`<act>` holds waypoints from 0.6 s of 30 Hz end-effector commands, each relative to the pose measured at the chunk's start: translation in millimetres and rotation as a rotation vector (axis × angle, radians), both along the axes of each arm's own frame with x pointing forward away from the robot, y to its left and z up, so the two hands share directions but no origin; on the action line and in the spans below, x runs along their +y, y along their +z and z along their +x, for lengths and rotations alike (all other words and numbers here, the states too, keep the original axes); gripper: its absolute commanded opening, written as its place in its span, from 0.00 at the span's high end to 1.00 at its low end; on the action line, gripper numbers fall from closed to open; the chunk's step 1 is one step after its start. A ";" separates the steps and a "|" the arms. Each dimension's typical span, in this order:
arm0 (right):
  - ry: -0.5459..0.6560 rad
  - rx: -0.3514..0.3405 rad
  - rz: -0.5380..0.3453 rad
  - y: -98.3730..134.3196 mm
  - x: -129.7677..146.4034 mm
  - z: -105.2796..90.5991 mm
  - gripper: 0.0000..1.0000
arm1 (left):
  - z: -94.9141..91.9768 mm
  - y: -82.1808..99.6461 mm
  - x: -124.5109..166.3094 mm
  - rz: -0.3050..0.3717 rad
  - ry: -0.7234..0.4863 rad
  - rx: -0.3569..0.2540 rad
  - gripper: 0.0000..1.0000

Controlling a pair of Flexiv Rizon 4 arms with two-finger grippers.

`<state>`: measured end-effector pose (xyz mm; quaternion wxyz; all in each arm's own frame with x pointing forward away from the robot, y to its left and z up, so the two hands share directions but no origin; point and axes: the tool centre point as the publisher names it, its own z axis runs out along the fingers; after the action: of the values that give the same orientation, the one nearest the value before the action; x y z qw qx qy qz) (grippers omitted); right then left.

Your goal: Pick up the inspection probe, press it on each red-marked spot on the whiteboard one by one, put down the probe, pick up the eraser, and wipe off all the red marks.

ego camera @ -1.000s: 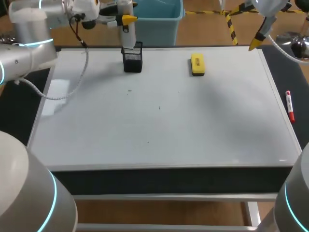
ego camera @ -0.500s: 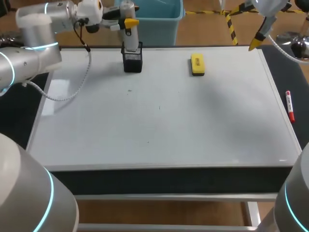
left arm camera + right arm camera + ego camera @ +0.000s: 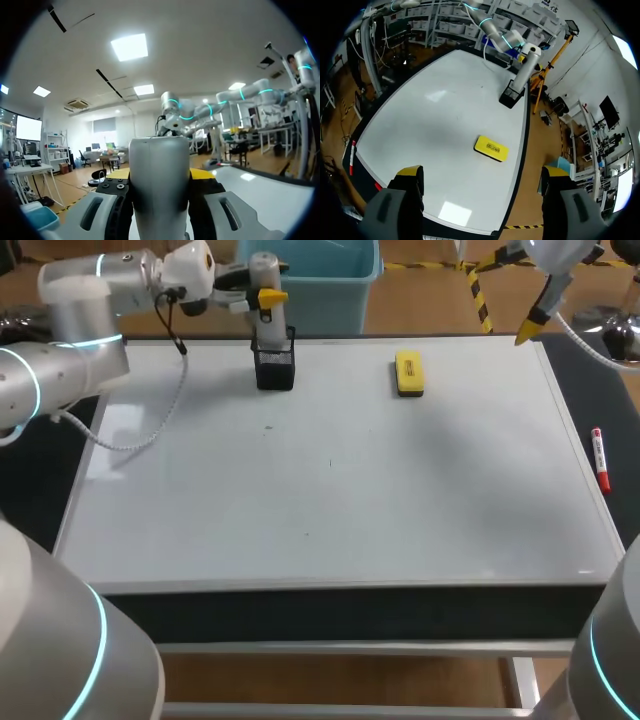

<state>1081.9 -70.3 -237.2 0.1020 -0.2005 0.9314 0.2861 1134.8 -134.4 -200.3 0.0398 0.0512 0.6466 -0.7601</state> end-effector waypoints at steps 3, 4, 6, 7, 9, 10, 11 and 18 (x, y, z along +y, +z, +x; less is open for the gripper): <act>0.003 0.002 -0.004 0.4 -0.6 1.0 0.00 | 8.6 -15.6 -5.7 -0.009 -0.034 -0.003 1.00; 0.003 0.002 -0.004 0.4 -0.6 1.0 0.00 | 8.7 -18.1 -5.9 -0.009 -0.034 -0.002 1.00; 0.003 0.002 -0.004 0.4 -0.6 1.0 0.00 | 8.8 -23.0 -6.9 -0.008 -0.034 0.000 1.00; 0.003 0.002 -0.004 0.4 -0.6 1.0 0.00 | 8.9 -25.6 -7.3 -0.008 -0.033 0.001 1.00; 0.003 0.002 -0.004 0.4 -0.6 1.0 0.00 | 9.4 -30.0 -7.8 -0.004 -0.030 0.006 1.00; 0.003 0.002 -0.004 0.4 -0.6 1.0 0.00 | 9.8 -32.7 -7.9 -0.003 -0.027 0.013 1.00; 0.003 0.002 -0.004 0.4 -0.6 1.0 0.00 | 10.1 -35.2 -7.8 -0.003 -0.025 0.016 1.00; 0.003 0.002 -0.004 0.4 -0.6 1.0 0.00 | 12.4 -50.2 -6.4 0.012 -0.017 0.025 1.00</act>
<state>1081.9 -70.3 -237.2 0.1020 -0.2005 0.9314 0.2861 1140.1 -141.2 -244.9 0.0312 0.0421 0.6553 -0.7536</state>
